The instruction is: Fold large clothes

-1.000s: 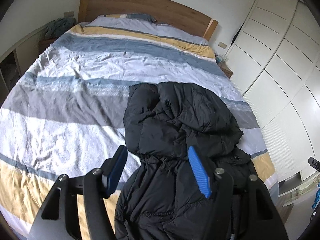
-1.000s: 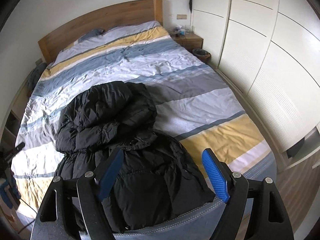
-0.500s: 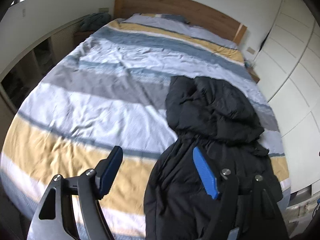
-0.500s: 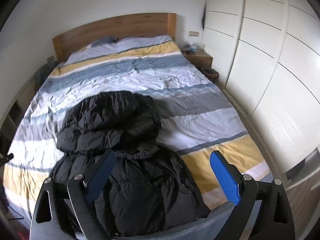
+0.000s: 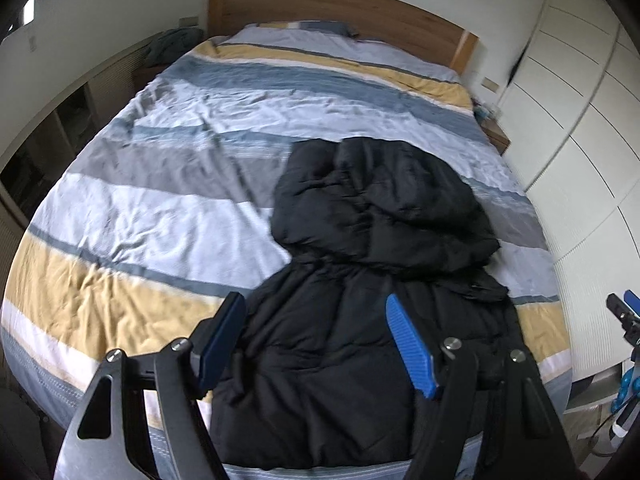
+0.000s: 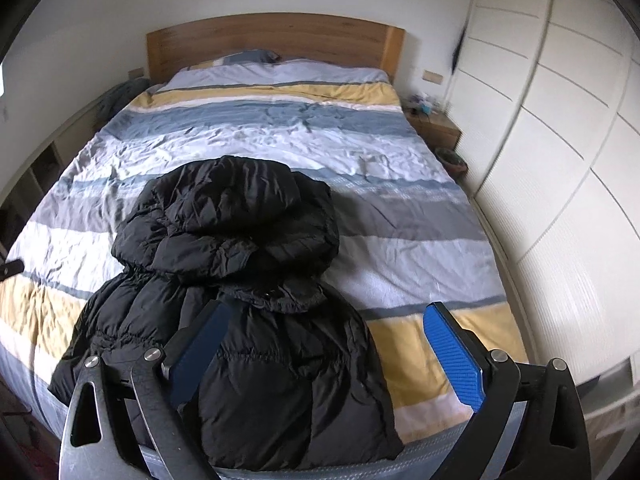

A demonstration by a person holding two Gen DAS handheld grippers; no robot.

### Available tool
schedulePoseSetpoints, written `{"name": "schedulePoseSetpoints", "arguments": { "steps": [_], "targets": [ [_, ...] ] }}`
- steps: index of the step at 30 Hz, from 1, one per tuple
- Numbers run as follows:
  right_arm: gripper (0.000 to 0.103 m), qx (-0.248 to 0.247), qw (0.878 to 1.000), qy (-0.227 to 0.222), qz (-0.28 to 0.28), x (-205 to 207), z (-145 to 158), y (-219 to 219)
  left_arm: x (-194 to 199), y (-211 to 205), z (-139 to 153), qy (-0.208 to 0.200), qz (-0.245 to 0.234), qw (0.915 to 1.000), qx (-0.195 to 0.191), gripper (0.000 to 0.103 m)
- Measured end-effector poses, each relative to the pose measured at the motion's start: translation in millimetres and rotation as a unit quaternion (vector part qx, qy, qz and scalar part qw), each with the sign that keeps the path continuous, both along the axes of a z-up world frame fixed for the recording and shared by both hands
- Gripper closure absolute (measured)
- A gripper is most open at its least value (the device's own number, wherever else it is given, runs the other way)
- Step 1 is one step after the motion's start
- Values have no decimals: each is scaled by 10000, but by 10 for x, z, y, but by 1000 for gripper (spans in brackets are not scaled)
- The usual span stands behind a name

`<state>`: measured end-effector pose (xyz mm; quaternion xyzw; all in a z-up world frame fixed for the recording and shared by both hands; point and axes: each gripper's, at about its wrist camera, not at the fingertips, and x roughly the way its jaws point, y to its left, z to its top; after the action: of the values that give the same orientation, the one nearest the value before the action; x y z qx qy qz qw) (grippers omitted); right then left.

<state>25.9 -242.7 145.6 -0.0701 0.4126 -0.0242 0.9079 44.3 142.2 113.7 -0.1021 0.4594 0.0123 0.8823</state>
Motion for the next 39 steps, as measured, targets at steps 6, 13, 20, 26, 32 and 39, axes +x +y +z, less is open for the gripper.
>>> {"name": "schedulePoseSetpoints", "arguments": {
  "steps": [6,13,20,26,32,39],
  "targets": [
    [5,-161,9998,60,129,78,-22,-49,180,-413,-4,104,-107,9999,69,31],
    [4,-137,9996,225,76,118,-116,-183,264,-556,-185,352,-94,9992,153,31],
    [4,-62,9990,450,-28,105,-304,-305,291,-586,-402,561,-65,9982,213,31],
    [4,-10,9980,626,-41,90,-462,-366,245,-510,-518,693,50,9973,233,31],
    [3,322,9960,829,-116,109,-661,-518,136,-218,-616,826,333,9954,347,31],
    [2,676,9909,1109,-350,126,-933,-712,-152,545,-679,931,1060,9893,368,31]
  ]
}}
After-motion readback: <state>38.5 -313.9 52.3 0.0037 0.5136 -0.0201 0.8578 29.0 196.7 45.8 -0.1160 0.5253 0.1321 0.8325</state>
